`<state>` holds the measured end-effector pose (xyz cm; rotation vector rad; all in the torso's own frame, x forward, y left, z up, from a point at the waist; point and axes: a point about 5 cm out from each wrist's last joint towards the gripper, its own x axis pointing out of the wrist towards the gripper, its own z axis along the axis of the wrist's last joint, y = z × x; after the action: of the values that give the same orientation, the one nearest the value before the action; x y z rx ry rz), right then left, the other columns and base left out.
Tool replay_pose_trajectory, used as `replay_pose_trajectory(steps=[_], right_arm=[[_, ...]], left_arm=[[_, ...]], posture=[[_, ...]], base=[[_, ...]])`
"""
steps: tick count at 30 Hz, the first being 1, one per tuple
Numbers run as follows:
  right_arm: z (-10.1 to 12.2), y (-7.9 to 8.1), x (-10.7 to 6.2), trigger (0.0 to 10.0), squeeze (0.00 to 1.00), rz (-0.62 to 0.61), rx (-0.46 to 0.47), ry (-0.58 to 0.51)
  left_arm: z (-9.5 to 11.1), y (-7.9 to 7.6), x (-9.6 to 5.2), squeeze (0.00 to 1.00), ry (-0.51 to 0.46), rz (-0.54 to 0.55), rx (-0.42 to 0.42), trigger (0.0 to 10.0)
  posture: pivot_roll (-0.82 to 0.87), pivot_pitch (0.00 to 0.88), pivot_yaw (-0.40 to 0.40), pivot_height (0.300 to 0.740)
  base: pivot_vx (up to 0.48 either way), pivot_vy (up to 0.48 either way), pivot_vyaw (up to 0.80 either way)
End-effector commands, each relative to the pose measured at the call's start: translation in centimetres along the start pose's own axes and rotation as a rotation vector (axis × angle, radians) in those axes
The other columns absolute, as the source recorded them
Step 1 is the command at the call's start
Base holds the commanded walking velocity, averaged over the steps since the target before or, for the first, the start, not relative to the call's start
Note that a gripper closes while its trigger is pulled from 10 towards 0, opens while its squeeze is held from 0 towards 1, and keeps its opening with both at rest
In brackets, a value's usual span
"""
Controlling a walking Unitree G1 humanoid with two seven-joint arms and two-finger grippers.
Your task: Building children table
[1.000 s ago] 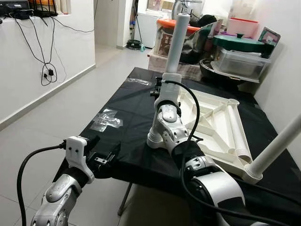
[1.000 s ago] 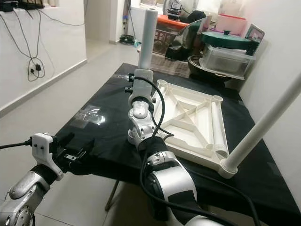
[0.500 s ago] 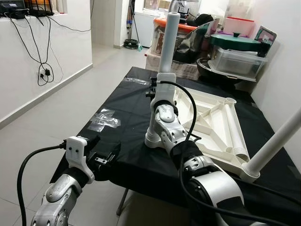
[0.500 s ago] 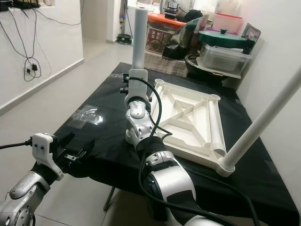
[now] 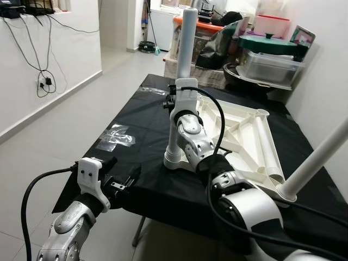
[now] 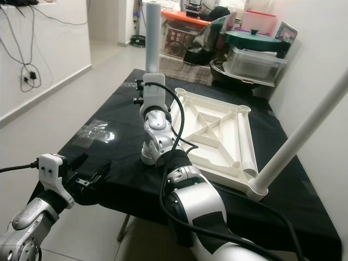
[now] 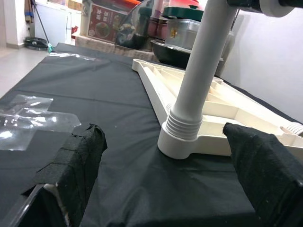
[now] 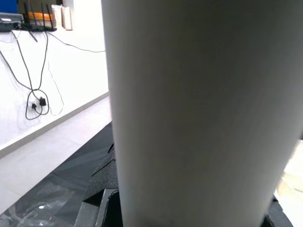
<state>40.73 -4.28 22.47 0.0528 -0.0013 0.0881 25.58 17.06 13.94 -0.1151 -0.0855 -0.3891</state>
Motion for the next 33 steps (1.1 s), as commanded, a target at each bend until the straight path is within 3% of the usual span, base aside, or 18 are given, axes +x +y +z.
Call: replay_pose_trajectory(steps=[1, 33], right_arm=[[-8.85, -1.75, -1.99, 10.0, 0.0, -0.055, 0.001, 0.407], [-8.89, -1.8, -1.98, 10.0, 0.0, -0.064, 0.044, 0.433]], left_arm=[[-0.26, -0.26, -0.12, 0.0, 0.004, -0.005, -0.008, 10.0], [-0.35, -0.51, -0.06, 0.0, 0.007, -0.015, -0.012, 10.0]], posture=[[0.1, 0.0, -0.157, 0.74], [0.09, 0.0, -0.157, 0.74]], base=[[0.0, 0.0, 0.0], [0.0, 0.0, 0.0]])
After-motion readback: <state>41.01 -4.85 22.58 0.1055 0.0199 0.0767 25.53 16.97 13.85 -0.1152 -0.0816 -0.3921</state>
